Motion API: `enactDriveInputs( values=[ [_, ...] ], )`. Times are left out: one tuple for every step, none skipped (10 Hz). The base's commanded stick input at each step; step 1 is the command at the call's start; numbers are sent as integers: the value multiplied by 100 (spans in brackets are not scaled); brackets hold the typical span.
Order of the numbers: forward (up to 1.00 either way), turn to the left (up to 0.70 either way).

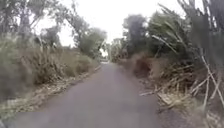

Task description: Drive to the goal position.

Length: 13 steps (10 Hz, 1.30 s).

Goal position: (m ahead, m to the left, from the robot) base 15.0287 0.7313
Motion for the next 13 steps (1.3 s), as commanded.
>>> enactDriveInputs(
  values=[
    [100, 0],
    [100, 0],
    [100, 0],
    [100, 0],
    [100, 0],
    [100, 0],
    [100, 0],
    [100, 0],
    [100, 0],
    [100, 0],
    [100, 0],
    [100, 0],
    [100, 0]
  ],
)
